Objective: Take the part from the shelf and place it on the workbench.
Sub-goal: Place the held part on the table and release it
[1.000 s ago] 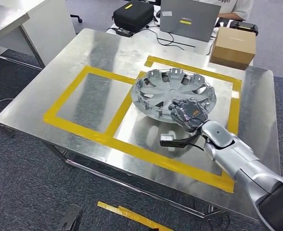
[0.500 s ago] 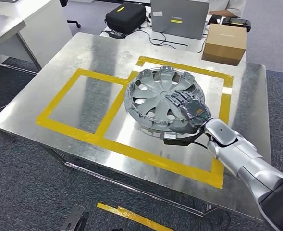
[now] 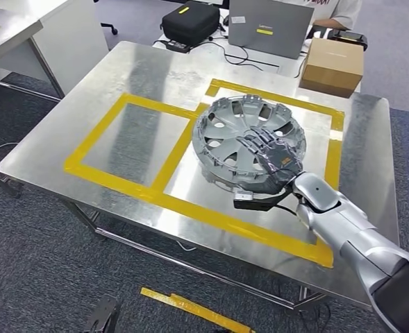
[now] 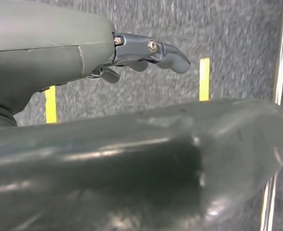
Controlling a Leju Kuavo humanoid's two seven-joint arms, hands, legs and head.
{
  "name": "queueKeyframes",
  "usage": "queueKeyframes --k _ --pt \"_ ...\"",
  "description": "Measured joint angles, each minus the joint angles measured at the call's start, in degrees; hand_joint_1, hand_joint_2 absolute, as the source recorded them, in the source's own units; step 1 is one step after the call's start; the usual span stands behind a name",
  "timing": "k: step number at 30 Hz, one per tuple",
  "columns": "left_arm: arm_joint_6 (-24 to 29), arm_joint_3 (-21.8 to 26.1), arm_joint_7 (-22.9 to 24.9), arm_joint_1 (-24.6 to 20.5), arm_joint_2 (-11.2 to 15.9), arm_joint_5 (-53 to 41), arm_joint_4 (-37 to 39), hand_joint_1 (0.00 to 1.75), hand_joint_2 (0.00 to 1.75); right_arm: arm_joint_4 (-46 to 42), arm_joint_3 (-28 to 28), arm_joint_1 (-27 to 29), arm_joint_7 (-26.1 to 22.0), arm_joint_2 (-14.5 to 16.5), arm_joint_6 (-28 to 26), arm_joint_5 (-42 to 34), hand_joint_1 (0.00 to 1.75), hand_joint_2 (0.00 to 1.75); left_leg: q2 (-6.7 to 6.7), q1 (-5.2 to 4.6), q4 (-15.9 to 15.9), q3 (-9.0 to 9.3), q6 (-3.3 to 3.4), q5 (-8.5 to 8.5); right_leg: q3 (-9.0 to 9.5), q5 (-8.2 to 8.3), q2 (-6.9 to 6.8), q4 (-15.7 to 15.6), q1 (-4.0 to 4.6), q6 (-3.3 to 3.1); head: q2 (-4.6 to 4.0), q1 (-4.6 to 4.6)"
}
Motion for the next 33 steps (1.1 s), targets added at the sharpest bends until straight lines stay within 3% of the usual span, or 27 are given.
queueKeyframes --k 1,3,5,9,10,12,14,15,16,17,19,20,21,23,24,26,28,29,30,31,32,33 --pt "0.0 0.0 0.0 0.1 0.0 0.0 0.0 0.00 0.00 0.0 -0.1 0.2 -0.1 0.0 -0.2 -0.2 0.00 0.00 0.00 0.01 0.1 -0.20 -0.06 0.11 0.79 0.83 -0.02 -1.0 -0.02 0.07 0.00 0.01" --pt "-0.1 0.0 0.0 0.0 -0.1 0.1 0.0 0.00 0.00 0.0 -0.2 0.2 -0.1 0.0 -0.5 -0.5 0.00 0.00 0.00 0.03 0.4 -0.53 -0.26 0.26 5.09 4.04 -0.07 -8.4 -0.09 0.01 0.00 0.01" --pt "-0.1 0.0 0.0 -0.1 -0.1 0.2 0.0 0.00 0.00 0.0 -0.5 0.1 -0.1 0.0 -0.9 -0.5 0.00 0.00 -0.03 -0.18 1.0 -1.11 -0.73 0.46 8.70 5.75 -0.07 -14.8 -0.02 -0.44 0.00 -0.02" --pt "-0.1 0.0 0.1 0.0 0.0 0.2 0.0 0.00 0.00 -0.2 -1.0 0.5 0.2 0.0 -1.5 -0.7 0.00 0.00 -0.11 -0.22 1.5 -2.00 -2.13 0.85 8.77 6.70 -0.10 -16.0 0.03 -2.05 0.00 -0.05" --pt "-0.1 0.0 0.1 0.1 0.0 0.2 0.0 0.00 0.00 -0.3 -1.2 0.5 0.3 0.0 -1.7 -0.8 0.00 0.00 -0.14 -0.17 2.5 -2.41 -2.47 -0.30 8.51 7.12 -0.19 -16.1 -0.09 -2.51 0.00 -0.10" --pt "-0.1 0.0 0.2 0.1 0.0 0.3 0.0 0.00 0.00 -0.6 -1.6 0.8 0.6 0.0 -2.5 -1.4 0.00 0.00 -0.17 0.08 8.0 -4.17 -3.12 -4.87 7.69 8.01 -0.33 -16.2 -0.23 -3.09 0.00 -0.20" --pt "0.0 0.0 0.3 0.1 0.0 0.3 0.0 0.00 0.00 -1.0 -2.2 1.6 0.8 0.0 -3.4 -1.8 0.00 0.00 -0.17 0.35 15.1 -5.91 -3.54 -9.24 6.52 8.87 -0.33 -16.2 -0.21 -3.11 0.00 -0.22" --pt "0.0 0.0 0.4 0.1 -0.1 0.3 0.0 0.00 0.00 -1.2 -2.6 2.2 1.0 0.0 -3.8 -1.8 0.00 0.00 -0.17 0.43 16.8 -5.81 -3.63 -10.11 5.91 9.33 -0.32 -16.2 -0.20 -3.03 0.00 -0.21" --pt "0.1 0.0 0.4 0.1 -0.1 0.4 0.0 0.00 0.00 -1.5 -3.1 2.9 1.3 0.0 -4.0 -1.6 0.00 0.00 -0.17 0.47 16.2 -4.66 -3.63 -9.95 5.32 9.79 -0.31 -16.1 -0.19 -2.93 0.00 -0.21" --pt "0.2 0.0 0.5 0.1 -0.1 0.4 0.0 0.00 0.00 -1.8 -3.6 3.5 1.5 0.0 -4.1 -1.3 0.00 0.00 -0.17 0.49 13.6 -2.45 -3.54 -9.00 4.76 10.28 -0.30 -16.1 -0.20 -2.81 0.00 -0.20" --pt "0.5 0.0 0.6 0.0 -0.2 0.4 0.0 0.00 0.00 -2.6 -5.0 4.4 1.7 0.0 -4.2 -0.8 0.00 0.00 -0.18 0.43 5.2 3.18 -3.15 -6.83 3.88 11.21 -0.26 -16.0 -0.12 -2.42 0.00 -0.20" --pt "0.6 0.0 0.7 -0.1 -0.2 0.4 0.0 0.00 0.00 -3.0 -5.8 4.8 1.8 0.0 -4.3 -0.6 0.00 0.00 -0.22 0.33 2.1 4.96 -2.86 -6.13 3.57 11.68 -0.26 -16.1 -0.07 -2.12 0.00 -0.10" --pt "0.6 0.0 0.7 -0.2 -0.2 0.4 0.0 0.00 0.00 -3.2 -6.7 5.0 1.8 0.0 -4.4 -0.4 0.00 0.00 -0.26 0.18 0.4 5.78 -2.53 -5.75 3.36 12.18 -0.27 -16.2 -0.07 -1.77 0.00 -0.03" --pt "0.7 0.0 0.9 -0.1 -0.2 0.5 0.0 0.00 0.00 -3.6 -8.1 5.8 1.8 0.0 -4.7 -0.3 0.00 0.00 -0.29 -0.10 -0.1 5.30 -1.75 -4.91 3.14 13.28 -0.27 -16.7 -0.21 -0.98 0.00 0.11" --pt "0.7 0.0 1.0 0.0 -0.3 0.6 0.0 0.00 0.00 -3.7 -8.8 6.3 1.7 0.0 -4.7 -0.3 0.00 0.00 -0.16 -0.08 -0.2 5.02 -1.32 -4.37 2.93 13.41 -0.22 -16.9 -0.32 -0.63 0.00 0.07" --pt "0.7 0.0 1.1 -0.1 -0.4 0.8 0.0 0.00 0.00 -3.9 -10.4 7.4 1.1 0.1 -4.7 -1.1 0.00 0.00 0.13 0.06 -0.7 4.13 -0.36 -3.18 1.54 10.96 -0.14 -14.9 -0.42 -0.18 0.00 0.25" --pt "0.8 0.0 1.1 -0.1 -0.5 0.8 0.0 0.00 0.00 -3.9 -12.0 8.2 0.5 0.2 -4.8 -2.2 0.00 0.00 0.49 -0.02 -0.7 2.86 0.27 -2.19 -0.94 5.68 -0.13 -7.9 -0.45 -0.01 0.00 0.54" --pt "0.9 0.0 1.1 -0.1 -0.5 0.8 0.0 0.00 0.00 -4.0 -12.7 8.6 0.3 0.3 -4.8 -2.8 0.00 0.00 0.75 -0.13 -0.7 2.24 0.38 -1.74 -1.94 3.76 -0.12 -4.0 -0.44 0.07 0.00 0.61" --pt "0.9 0.0 1.1 0.0 -0.6 0.8 0.0 0.00 0.00 -4.0 -13.2 9.0 0.0 0.5 -4.8 -3.2 0.00 0.00 1.12 -0.25 -0.7 1.66 0.41 -1.32 -2.36 2.83 -0.13 -1.1 -0.43 0.12 0.00 0.63" --pt "1.1 0.0 1.1 0.0 -0.6 0.8 0.0 0.00 0.00 -4.0 -13.6 9.3 -0.1 0.6 -4.8 -3.4 0.00 0.00 1.54 -0.35 -0.7 1.15 0.40 -0.97 -1.85 3.00 -0.16 -0.1 -0.42 0.10 0.00 0.65" --pt "1.2 0.0 1.1 0.0 -0.7 0.8 0.0 0.00 0.00 -4.0 -14.0 9.6 -0.2 0.8 -4.8 -3.6 0.00 0.00 2.02 -0.42 -0.6 0.74 0.35 -0.70 0.06 4.03 -0.35 -1.8 -0.40 0.00 0.00 0.67" --pt "1.3 0.0 1.1 0.0 -0.7 0.8 0.0 0.00 0.00 -4.0 -14.3 9.7 -0.2 0.9 -4.8 -3.7 0.00 0.00 2.52 -0.49 -0.6 0.47 0.24 -0.49 3.03 5.14 -0.97 -5.5 -0.33 -0.18 0.00 0.68"
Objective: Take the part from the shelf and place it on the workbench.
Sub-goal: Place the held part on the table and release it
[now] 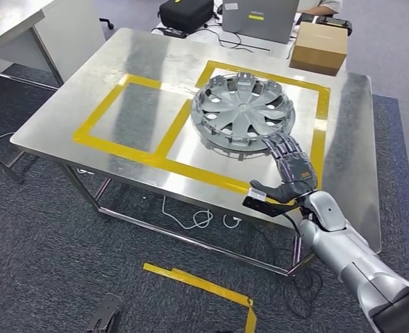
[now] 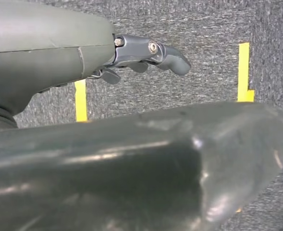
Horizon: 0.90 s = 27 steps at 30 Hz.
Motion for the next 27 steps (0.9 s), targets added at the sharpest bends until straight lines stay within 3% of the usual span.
queueKeyframes --k 2,3,4,6,8,10,11,12,13,14,15,17,19,21,22,24,25,27 --pt "0.1 0.0 0.0 0.0 -0.1 0.0 0.0 0.00 0.00 -0.1 -0.6 -0.1 0.0 0.4 0.0 -0.1 0.00 0.00 1.14 -0.25 0.1 -0.32 -0.39 0.32 6.23 0.71 -2.38 -8.4 0.51 -0.52 0.00 0.10" --pt "0.2 0.0 0.0 0.0 -0.1 0.0 0.0 0.00 0.00 -0.2 -0.9 -0.2 -0.1 0.6 -0.1 -0.2 0.00 0.00 1.72 -0.35 0.2 -0.37 -0.64 0.46 7.91 0.59 -3.17 -11.0 0.79 -0.83 0.00 0.22" --pt "0.2 0.0 0.0 0.0 -0.2 0.0 0.0 0.00 0.00 -0.3 -1.0 -0.3 -0.1 0.7 -0.1 -0.2 0.00 0.00 2.35 -0.41 0.3 -0.41 -0.92 0.63 8.47 0.37 -3.32 -12.1 1.04 -1.12 0.00 0.35" --pt "0.2 0.0 0.0 -0.1 -0.2 0.0 0.0 0.00 0.00 -0.3 -1.3 -0.2 -0.2 0.9 -0.2 -0.3 0.00 0.00 2.97 -0.31 0.5 -0.49 -1.56 0.70 8.07 0.93 -2.01 -12.4 0.96 -1.85 0.00 0.51" --pt "0.2 0.0 0.0 -0.1 -0.2 0.1 0.0 0.00 0.00 -0.3 -1.5 -0.1 -0.4 1.2 -0.2 -0.6 0.00 0.00 0.97 -0.03 2.6 -1.34 -2.39 -1.20 7.71 1.61 -0.82 -12.6 0.60 -2.65 0.00 0.35" --pt "0.3 0.0 0.0 0.1 -0.2 0.3 0.0 0.00 0.00 -0.3 -1.6 0.0 -0.5 1.6 -0.2 -1.0 0.00 0.00 -1.53 0.33 9.1 -3.80 -3.10 -5.32 7.26 2.09 0.36 -12.7 0.41 -3.18 0.00 0.16" --pt "0.3 0.0 0.0 0.2 -0.2 0.4 0.0 0.00 0.00 -0.3 -1.6 0.1 -0.6 1.8 -0.2 -1.2 0.00 0.00 -1.93 0.45 13.0 -5.27 -3.31 -7.18 7.00 2.26 1.07 -12.6 0.41 -3.28 0.00 0.13" --pt "0.3 0.0 0.0 0.3 -0.2 0.5 0.0 0.00 0.00 -0.3 -1.7 0.2 -0.6 2.0 -0.2 -1.4 0.00 0.00 -2.04 0.53 15.9 -6.25 -3.43 -8.14 6.76 2.42 1.81 -12.6 0.42 -3.28 0.00 0.13" --pt "0.4 0.0 0.1 0.4 -0.2 0.5 0.0 0.00 0.00 -0.3 -1.8 0.4 -0.7 2.2 -0.2 -1.6 0.00 0.00 -2.08 0.58 17.0 -6.44 -3.46 -8.00 6.53 2.55 2.59 -12.4 0.42 -3.21 0.00 0.13" --pt "0.4 0.0 0.1 0.4 -0.2 0.6 0.0 0.00 0.00 -0.3 -2.0 0.6 -0.7 2.3 -0.2 -1.8 0.00 0.00 -2.19 0.63 15.8 -5.58 -3.41 -6.76 6.35 2.66 3.38 -12.3 0.42 -3.11 0.00 0.12" --pt "0.4 0.0 0.1 0.4 -0.2 0.6 0.0 0.00 0.00 -0.3 -2.2 0.8 -0.8 2.5 -0.2 -1.9 0.00 0.00 -2.61 0.70 12.6 -3.79 -3.27 -4.81 6.23 2.72 4.11 -12.2 0.41 -3.03 0.00 0.12" --pt "0.5 0.0 0.2 0.4 -0.2 0.6 0.0 0.00 0.00 -0.3 -2.8 0.9 -0.8 2.8 -0.2 -1.9 0.00 0.00 -4.96 0.96 5.0 0.29 -2.72 -2.00 5.90 2.83 5.51 -11.9 0.40 -2.72 0.00 0.19" --pt "0.7 0.0 0.2 0.4 -0.1 0.7 0.0 0.00 0.00 -0.3 -3.6 1.0 -1.1 3.3 -0.2 -1.8 0.00 0.00 -6.54 1.11 1.4 2.20 -2.25 -1.67 5.40 3.16 6.86 -11.9 0.31 -2.08 0.00 0.13" --pt "0.8 0.0 0.2 0.4 -0.2 0.8 0.0 0.00 0.00 -0.3 -4.5 1.4 -1.3 3.5 -0.2 -1.6 0.00 0.00 -5.57 1.21 0.7 2.29 -1.84 -1.77 4.84 3.52 7.98 -11.9 0.20 -1.30 0.00 0.03" --pt "0.8 0.0 0.2 0.3 -0.2 0.8 0.0 0.00 0.00 -0.3 -4.9 1.5 -1.4 3.6 -0.2 -1.6 0.00 0.00 -4.84 1.30 0.3 2.31 -1.51 -1.70 4.31 3.19 7.40 -11.5 0.28 -1.03 0.00 0.08" --pt "1.0 0.0 0.2 0.2 -0.3 0.8 0.0 0.00 0.00 -0.3 -5.5 1.7 -1.5 3.7 -0.2 -1.5 0.00 0.00 -3.44 1.48 -0.1 2.23 -0.90 -1.37 2.13 0.77 4.51 -7.6 0.43 -0.65 0.00 0.40" --pt "1.0 0.0 0.2 0.2 -0.3 0.8 0.0 0.00 0.00 -0.3 -5.6 1.8 -1.5 3.7 -0.2 -1.5 0.00 0.00 -2.76 1.38 -0.2 2.14 -0.74 -1.29 0.32 -1.14 2.78 -3.8 0.46 -0.50 0.00 0.56" --pt "1.0 0.0 0.2 0.5 -0.3 0.9 0.0 0.00 0.00 -0.3 -5.8 2.1 -1.5 3.8 -0.2 -1.4 0.00 0.00 -1.34 1.27 -0.1 1.98 -0.65 -1.25 -3.05 -3.90 1.47 3.7 0.34 -0.16 0.00 0.71"
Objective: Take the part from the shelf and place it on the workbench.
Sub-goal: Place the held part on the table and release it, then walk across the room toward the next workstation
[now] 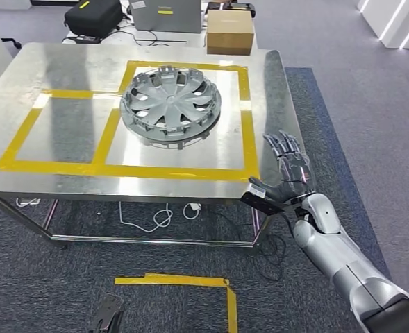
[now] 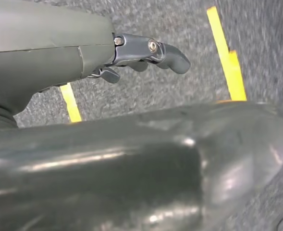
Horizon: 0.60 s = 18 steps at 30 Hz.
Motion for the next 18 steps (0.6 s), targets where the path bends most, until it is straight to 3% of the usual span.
queueKeyframes --k 1,2,3,5,7,9,10,12,13,15,16,17,18 --pt "0.0 0.0 0.0 0.1 0.0 0.0 0.0 0.00 0.00 0.0 -0.1 0.2 0.0 0.0 0.0 0.0 0.00 0.00 0.75 -0.02 0.0 -0.03 0.01 0.00 -0.60 -0.05 -0.21 1.5 -0.03 0.13 0.00 0.01" --pt "0.0 0.0 0.0 0.1 0.0 0.0 0.0 0.00 0.00 0.0 -0.1 0.3 0.0 0.0 0.0 0.0 0.00 0.00 1.47 -0.02 0.0 -0.03 -0.03 -0.02 0.01 1.01 -0.45 0.4 -0.05 0.19 0.00 0.02" --pt "0.0 0.0 0.0 0.1 0.0 0.0 0.0 0.00 0.00 0.0 -0.2 0.3 0.0 0.0 0.0 0.0 0.00 0.00 2.20 -0.02 0.0 0.03 -0.11 -0.08 1.80 2.88 -1.01 -2.9 -0.04 0.18 0.00 0.02" --pt "0.0 0.0 0.0 0.0 -0.1 0.0 0.0 0.00 0.00 0.0 -0.4 0.1 0.0 0.1 0.0 0.1 0.00 0.00 3.52 -0.29 0.2 0.14 -0.49 -0.32 6.29 5.99 -3.65 -11.4 0.28 -0.06 0.00 0.08" --pt "0.0 0.0 0.0 0.0 -0.1 0.1 0.0 0.00 0.00 0.0 -0.7 -0.1 0.0 0.3 0.0 0.6 0.00 0.00 4.68 -0.79 0.5 0.07 -1.00 -0.35 8.36 6.84 -5.40 -15.3 0.67 -0.67 0.00 0.04" --pt "-0.1 0.0 0.0 0.1 -0.1 0.1 0.0 0.00 0.00 -0.1 -0.8 0.0 0.0 0.5 0.0 2.1 0.00 0.00 5.68 -1.00 0.8 -0.01 -1.38 -0.29 8.10 7.06 -4.60 -15.2 0.69 -1.31 0.00 -0.05" --pt "-0.2 0.0 -0.1 0.1 -0.1 0.1 0.0 0.00 0.00 0.0 -0.8 0.0 -0.1 0.5 0.0 3.0 0.00 0.00 5.24 -0.89 1.1 -0.09 -1.63 -0.75 7.89 7.23 -4.12 -15.1 0.59 -1.59 0.00 -0.09" --pt "-0.3 0.0 -0.2 0.2 -0.1 0.1 0.0 0.00 0.00 0.0 -0.8 -0.1 -0.3 0.5 0.0 4.3 0.00 0.00 2.44 -0.56 4.1 -1.13 -2.22 -3.56 7.48 7.66 -3.37 -15.2 0.28 -2.26 0.00 -0.20" --pt "-0.4 0.0 -0.2 0.3 -0.1 0.2 0.0 0.00 0.00 0.0 -0.7 -0.1 -0.4 0.6 0.0 4.5 0.00 0.00 0.71 -0.39 7.4 -2.31 -2.49 -5.83 7.24 7.88 -3.02 -15.2 0.22 -2.54 0.00 -0.32" --pt "-0.4 0.0 -0.3 0.6 -0.1 0.2 0.0 0.00 0.00 0.0 -0.6 -0.1 -0.5 0.6 0.0 4.7 0.00 0.00 -0.67 -0.32 15.0 -5.00 -2.69 -9.67 6.59 8.33 -2.28 -15.1 0.32 -2.86 0.00 -0.47" --pt "-0.4 0.0 -0.3 0.7 -0.1 0.2 0.0 0.00 0.00 0.0 -0.5 -0.1 -0.5 0.7 0.0 4.7 0.00 0.00 -0.78 -0.32 17.2 -5.60 -2.66 -10.33 6.20 8.59 -1.94 -15.0 0.41 -2.94 0.00 -0.50" --pt "-0.4 0.0 -0.3 0.8 -0.1 0.2 0.0 0.00 0.00 0.1 -0.4 -0.1 -0.5 0.6 0.0 4.7 0.00 0.00 -0.80 -0.33 16.9 -5.14 -2.52 -9.81 5.79 8.88 -1.61 -14.9 0.50 -2.97 0.00 -0.49" --pt "-0.4 0.0 -0.3 0.8 -0.1 0.2 0.0 0.00 0.00 0.1 -0.4 -0.1 -0.5 0.7 0.0 4.7 0.00 0.00 -0.82 -0.35 14.5 -3.64 -2.28 -8.39 5.40 9.18 -1.31 -14.7 0.57 -2.96 0.00 -0.50"
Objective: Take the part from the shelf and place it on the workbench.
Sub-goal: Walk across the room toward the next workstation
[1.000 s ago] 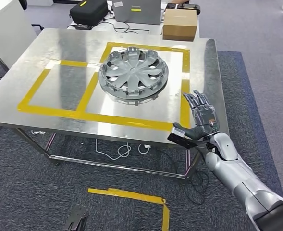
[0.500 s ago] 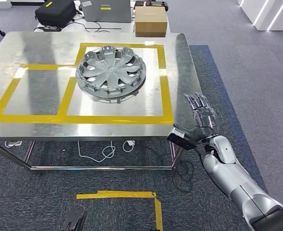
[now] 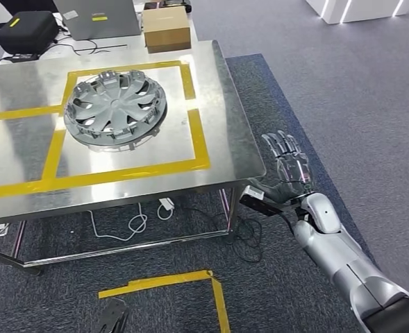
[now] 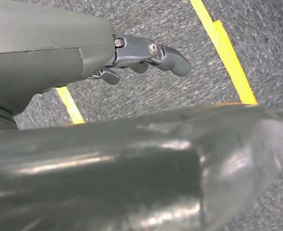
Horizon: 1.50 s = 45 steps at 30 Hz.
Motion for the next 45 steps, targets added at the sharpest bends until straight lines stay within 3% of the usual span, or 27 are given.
queueKeyframes --k 2,4,7,8,10,12,13,14,15,17,19,21,23,24,27,28,29,30,32,34,36,38,39,41,43,44,45 --pt "0.0 0.0 0.0 -0.1 0.1 0.0 0.0 0.00 0.00 0.0 0.0 -0.1 0.0 0.0 0.0 0.0 0.00 0.00 -0.22 -0.12 -8.1 4.49 0.70 3.16 -0.63 0.65 0.47 0.2 0.14 0.22 0.00 0.00" --pt "0.0 0.0 0.0 -0.3 0.1 0.0 0.0 0.00 0.00 0.0 0.1 -0.2 -0.1 0.0 0.0 -0.1 0.00 0.00 -0.46 -0.36 -13.0 6.80 1.16 4.64 -1.07 1.42 0.70 0.2 0.19 0.78 0.00 0.06" --pt "-0.3 0.0 0.0 -0.4 0.1 0.0 0.0 0.00 0.00 0.2 0.2 -0.2 -0.3 -0.1 0.0 -0.4 0.00 0.00 -0.36 -0.57 -13.7 6.22 1.79 5.89 -1.56 2.49 0.79 -0.1 -0.04 1.89 0.00 0.05" --pt "-0.3 0.0 0.0 -0.4 0.1 0.0 0.0 0.00 0.00 0.2 0.3 -0.2 -0.4 -0.1 0.0 -0.6 0.00 0.00 -0.24 -0.48 -13.9 5.82 2.14 6.56 -2.03 1.76 0.79 0.3 -0.11 2.22 0.00 0.08" --pt "-0.3 0.0 0.0 -0.6 0.1 0.0 0.0 0.00 0.00 0.3 0.4 -0.3 -0.5 -0.2 0.0 -0.9 0.00 0.00 -0.01 -0.23 -14.2 4.46 2.78 8.05 -3.82 -2.90 0.80 4.5 -0.30 2.76 0.00 0.23" --pt "-0.3 0.0 0.0 -0.7 0.2 0.0 0.0 0.00 0.00 0.4 0.6 -0.3 -0.6 -0.3 0.0 -1.1 0.00 0.00 0.01 -0.25 -14.2 2.64 3.02 9.38 -5.81 -8.45 0.78 12.3 -0.43 3.26 0.00 0.37" --pt "-0.3 0.0 0.0 -0.7 0.1 0.0 0.0 0.00 0.00 0.5 0.7 -0.2 -0.6 -0.3 0.0 -1.2 0.00 0.00 0.03 -0.26 -14.1 1.77 2.96 10.01 -6.15 -9.54 0.77 15.3 -0.46 3.44 0.00 0.37" --pt "-0.3 0.0 0.0 -0.6 0.1 0.0 0.0 0.00 0.00 0.6 0.8 -0.2 -0.7 -0.3 0.0 -1.2 0.00 0.00 0.08 -0.26 -14.1 0.90 2.87 10.64 -5.63 -9.35 0.76 16.7 -0.48 3.55 0.00 0.37" --pt "-0.3 0.0 0.0 -0.7 0.1 0.0 0.0 0.00 0.00 0.7 0.8 -0.1 -0.7 -0.3 0.0 -1.3 0.00 0.00 0.12 -0.26 -14.0 0.13 2.76 11.23 -4.07 -8.17 0.75 16.0 -0.49 3.56 0.00 0.38" --pt "-0.3 0.0 0.0 -0.7 0.1 0.0 0.0 0.00 0.00 0.7 0.9 -0.2 -0.7 -0.3 0.0 -1.3 0.00 0.00 0.20 -0.28 -13.9 -1.07 2.40 12.27 1.91 -5.95 0.69 8.9 -0.49 3.32 0.00 0.39" --pt "-0.3 0.0 0.0 -0.8 0.1 0.0 0.0 0.00 0.00 0.7 0.9 -0.5 -0.7 -0.3 0.0 -1.4 0.00 0.00 0.23 -0.44 -13.8 -1.73 1.87 13.20 7.69 -6.38 0.69 1.0 -0.35 2.94 0.00 0.36" --pt "-0.3 0.0 0.0 -0.8 0.1 0.0 0.0 0.00 0.00 0.7 1.0 -0.7 -0.7 -0.3 0.0 -1.4 0.00 0.00 0.26 -0.49 -13.8 -1.99 1.27 14.18 9.09 -6.96 0.74 -1.8 -0.11 2.44 0.00 0.36" --pt "-0.3 0.0 0.0 -0.7 0.1 0.0 0.0 0.00 0.00 0.8 1.1 -0.7 -0.7 -0.3 0.0 -1.4 0.00 0.00 0.16 -0.33 -13.6 -2.37 0.58 13.98 8.20 -6.05 0.60 -1.8 -0.20 1.39 0.00 0.38" --pt "-0.3 0.0 0.0 -0.6 0.2 0.0 0.0 0.00 0.00 0.8 1.2 -0.7 -0.7 -0.3 0.0 -1.4 0.00 0.00 0.06 -0.26 -12.6 -2.84 0.22 12.36 7.78 -5.41 0.50 -1.8 -0.30 0.81 0.00 0.29" --pt "-0.3 0.0 0.1 -0.5 0.2 0.0 0.0 0.00 0.00 0.9 1.3 -0.7 -0.9 -0.3 0.1 -1.8 0.00 0.00 -0.10 -0.02 -3.1 -5.18 -0.63 3.80 5.67 -3.33 0.44 -1.8 -0.37 -0.02 0.00 0.08" --pt "-0.3 0.0 0.1 -0.6 0.2 0.0 0.0 0.00 0.00 1.0 1.3 -0.6 -1.0 -0.3 0.2 -2.2 0.00 0.00 -0.10 0.03 0.4 -5.62 -0.79 2.23 4.73 -2.71 0.48 -1.6 -0.36 -0.01 0.00 0.08" --pt "-0.3 0.0 0.1 -0.6 0.2 0.0 0.0 0.00 0.00 1.1 1.4 -0.4 -1.1 -0.3 0.2 -2.7 0.00 0.00 -0.10 0.05 2.5 -5.40 -0.86 2.06 3.78 -2.15 0.51 -1.4 -0.35 0.08 0.00 0.09" --pt "-0.3 0.0 0.1 -0.6 0.2 0.0 0.0 0.00 0.00 1.2 1.5 -0.2 -1.2 -0.3 0.2 -3.1 0.00 0.00 -0.11 0.05 2.7 -4.32 -0.84 3.01 2.81 -1.64 0.53 -1.1 -0.35 0.23 0.00 0.09" --pt "-0.3 0.0 0.1 -0.6 0.2 0.1 0.0 0.00 0.00 1.3 1.6 0.1 -1.5 -0.3 0.1 -4.1 0.00 0.00 -0.20 0.05 -2.6 0.41 -0.48 5.71 1.16 -0.82 0.57 -0.5 -0.36 0.62 0.00 0.09" --pt "-0.2 0.0 0.1 -0.8 0.2 0.3 0.0 0.00 0.00 1.4 1.5 0.6 -1.9 -0.4 0.0 -6.0 0.00 0.00 -0.44 -0.08 -10.2 5.56 0.09 5.67 0.07 -0.06 0.57 0.0 -0.23 1.18 0.00 0.11" --pt "0.1 0.0 0.1 -0.8 0.2 0.7 0.0 0.00 0.00 1.5 0.7 1.8 -2.7 -0.6 0.0 -9.4 0.00 0.00 -0.61 -0.30 -13.6 7.40 0.67 4.85 -0.31 0.90 0.49 -0.1 -0.11 1.79 0.00 0.16" --pt "0.4 0.0 0.1 -0.7 0.1 1.2 0.0 0.00 0.00 1.5 -0.8 4.3 -4.0 -0.9 0.0 -13.6 0.00 0.00 -0.52 -0.21 -14.1 6.85 1.43 5.72 -0.57 1.19 0.48 -0.3 -0.15 2.40 0.00 0.16" --pt "0.6 0.0 0.1 -0.6 0.1 1.4 0.0 0.00 0.00 1.4 -1.6 5.9 -4.7 -1.2 0.1 -15.8 0.00 0.00 -0.45 -0.12 -14.2 6.37 1.92 6.32 -1.04 0.11 0.52 0.3 -0.20 2.71 0.00 0.20" --pt "0.9 0.0 0.1 -0.6 0.1 1.7 0.0 0.00 0.00 1.3 -3.8 9.6 -5.9 -1.6 0.9 -21.2 0.00 0.00 -0.38 -0.04 -14.4 5.03 2.68 7.60 -2.71 -4.85 0.62 5.0 -0.32 3.25 0.00 0.31" --pt "1.4 0.0 0.1 -0.4 0.2 2.2 0.0 0.00 0.00 0.5 -7.2 14.9 -7.3 -1.6 3.0 -30.2 0.00 0.00 -0.57 -0.20 -14.3 3.54 3.02 8.75 -4.46 -9.59 0.66 12.6 -0.35 3.57 0.00 0.39" --pt "1.7 0.0 0.1 -0.1 0.2 2.4 0.0 0.00 0.00 0.0 -9.4 18.0 -8.1 -1.3 4.1 -35.6 0.00 0.00 -0.68 -0.31 -14.3 2.80 3.06 9.30 -4.66 -10.25 0.67 15.4 -0.36 3.59 0.00 0.42" --pt "2.0 0.0 0.1 0.2 0.2 2.8 0.0 0.00 0.00 -0.3 -11.7 21.2 -9.2 -0.7 5.0 -40.9 0.00 0.00 -0.75 -0.44 -14.3 2.05 3.04 9.82 -4.06 -9.70 0.67 16.4 -0.36 3.50 0.00 0.45"
